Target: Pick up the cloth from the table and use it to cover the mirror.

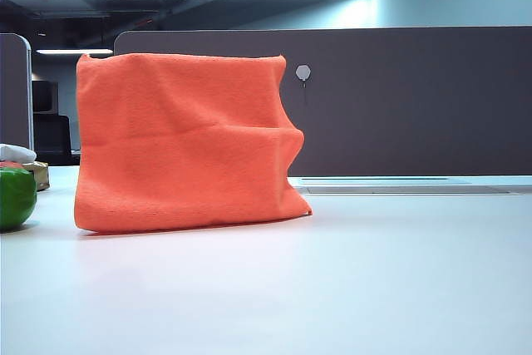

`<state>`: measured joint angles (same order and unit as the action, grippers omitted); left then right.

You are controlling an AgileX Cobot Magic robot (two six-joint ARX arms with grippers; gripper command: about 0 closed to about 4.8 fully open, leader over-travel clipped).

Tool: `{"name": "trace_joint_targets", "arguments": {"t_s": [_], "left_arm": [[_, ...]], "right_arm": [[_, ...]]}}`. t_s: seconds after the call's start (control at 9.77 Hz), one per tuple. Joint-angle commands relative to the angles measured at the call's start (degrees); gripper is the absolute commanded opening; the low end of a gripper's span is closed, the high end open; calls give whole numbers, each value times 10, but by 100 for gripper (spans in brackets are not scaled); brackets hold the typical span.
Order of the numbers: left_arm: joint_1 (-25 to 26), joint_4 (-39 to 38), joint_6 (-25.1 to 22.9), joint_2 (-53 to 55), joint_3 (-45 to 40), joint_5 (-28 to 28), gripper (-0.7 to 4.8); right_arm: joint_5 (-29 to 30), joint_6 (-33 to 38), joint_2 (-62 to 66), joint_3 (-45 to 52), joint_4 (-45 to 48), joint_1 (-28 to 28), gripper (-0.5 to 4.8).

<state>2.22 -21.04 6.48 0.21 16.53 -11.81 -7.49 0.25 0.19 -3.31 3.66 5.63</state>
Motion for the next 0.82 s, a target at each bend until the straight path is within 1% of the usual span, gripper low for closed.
{"name": "trace_joint_targets", "arguments": {"t_s": [0.1,0.2,0.41,0.51,0.61,0.72,0.82], "left_arm": [[0,45,14,0,-30,0,-5],[0,58,37,0,-49,0,-5],[0,70,47,0,-65,0,-5],[0,108,47,0,-95,-2,-5],[0,170,45,0,-141,-9,-5],[0,177,43,0,-149,-9,-5],[0,164,8,0,-157,2,-5]], "right_arm": [[27,6,0,17,16,-3,-5],[27,6,0,26,18,-3,-5],[27,6,0,31,19,-3,-5],[27,6,0,31,22,-3,-5],[24,6,0,31,22,-3,-5],[24,6,0,31,21,-3,-5],[20,6,0,31,17,-3,-5]]}}
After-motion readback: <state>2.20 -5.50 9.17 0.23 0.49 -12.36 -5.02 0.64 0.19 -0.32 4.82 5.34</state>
